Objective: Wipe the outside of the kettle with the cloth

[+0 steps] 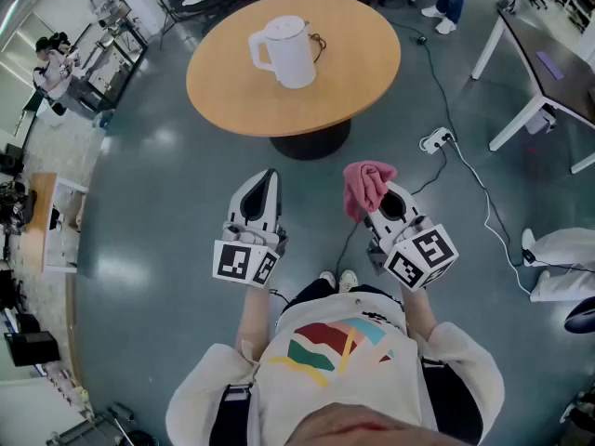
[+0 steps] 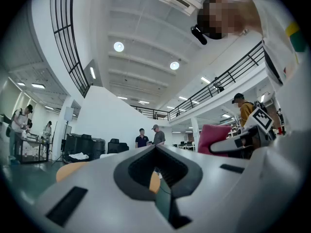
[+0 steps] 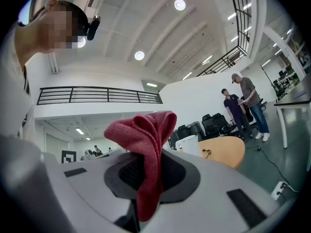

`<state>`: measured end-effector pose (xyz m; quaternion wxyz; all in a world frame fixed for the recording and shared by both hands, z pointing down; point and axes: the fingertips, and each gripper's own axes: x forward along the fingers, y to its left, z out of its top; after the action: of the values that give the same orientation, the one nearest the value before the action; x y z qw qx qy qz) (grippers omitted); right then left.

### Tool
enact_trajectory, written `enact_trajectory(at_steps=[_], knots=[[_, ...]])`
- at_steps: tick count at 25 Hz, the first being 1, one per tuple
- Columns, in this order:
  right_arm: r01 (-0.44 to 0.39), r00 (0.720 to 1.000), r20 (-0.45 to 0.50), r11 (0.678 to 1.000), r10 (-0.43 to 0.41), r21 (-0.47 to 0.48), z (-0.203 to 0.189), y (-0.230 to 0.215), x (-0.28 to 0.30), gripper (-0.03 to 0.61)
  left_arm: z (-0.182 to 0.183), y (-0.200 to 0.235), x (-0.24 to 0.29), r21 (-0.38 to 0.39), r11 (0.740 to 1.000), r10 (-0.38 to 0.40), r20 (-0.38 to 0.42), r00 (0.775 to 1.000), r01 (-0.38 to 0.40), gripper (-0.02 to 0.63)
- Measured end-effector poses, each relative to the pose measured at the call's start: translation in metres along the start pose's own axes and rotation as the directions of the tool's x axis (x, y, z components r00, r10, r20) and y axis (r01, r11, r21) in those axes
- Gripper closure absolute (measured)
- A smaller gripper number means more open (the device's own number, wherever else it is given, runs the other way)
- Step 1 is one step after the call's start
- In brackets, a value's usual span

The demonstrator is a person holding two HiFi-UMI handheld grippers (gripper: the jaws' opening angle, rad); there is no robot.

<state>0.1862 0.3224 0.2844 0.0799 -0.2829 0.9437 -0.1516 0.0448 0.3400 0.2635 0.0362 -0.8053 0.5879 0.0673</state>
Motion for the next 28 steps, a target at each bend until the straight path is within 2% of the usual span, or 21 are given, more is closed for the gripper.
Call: enact_trajectory(at_steps=[3, 8, 13, 17, 21, 28], knots=[[0.003, 1.000, -0.003, 1.000, -0.003, 0.014, -0.005, -0.020, 0.008, 0.531, -0.010, 0.009, 0.006, -0.022, 0.999, 0.028, 0.016, 0.999, -0.028, 0.571], [-0.027, 0.999, -0.021, 0.999, 0.027, 0.031, -0.005, -0.026, 0.027, 0.531, -0.017, 0.037, 0.013, -0.075, 0.993, 0.093, 0.015, 0.996, -0.091, 0.571], [-0.009, 1.000, -0.015, 0.999, 0.009, 0.040, -0.009, -0.056, 0.072, 0.531, -0.036, 0.080, 0.046, -0.091, 0.991, 0.104, 0.031, 0.994, -0.100, 0.571], [0.012, 1.000, -0.017, 1.000, -0.012, 0.025, -0.010, -0.076, 0.126, 0.531, -0.050, 0.134, 0.079, -0.117, 0.989, 0.101, 0.043, 0.994, -0.095, 0.571], [0.034, 0.999, -0.012, 0.999, -0.033, 0.024, 0.005, -0.088, 0.196, 0.531, -0.045, 0.197, 0.115, -0.134, 0.988, 0.091, 0.052, 0.995, -0.083, 0.571], [0.028, 1.000, 0.002, 1.000, -0.028, 0.001, 0.016, -0.095, 0.320, 0.531, -0.050, 0.302, 0.165, -0.151, 0.988, 0.036, 0.051, 0.998, -0.028, 0.571]])
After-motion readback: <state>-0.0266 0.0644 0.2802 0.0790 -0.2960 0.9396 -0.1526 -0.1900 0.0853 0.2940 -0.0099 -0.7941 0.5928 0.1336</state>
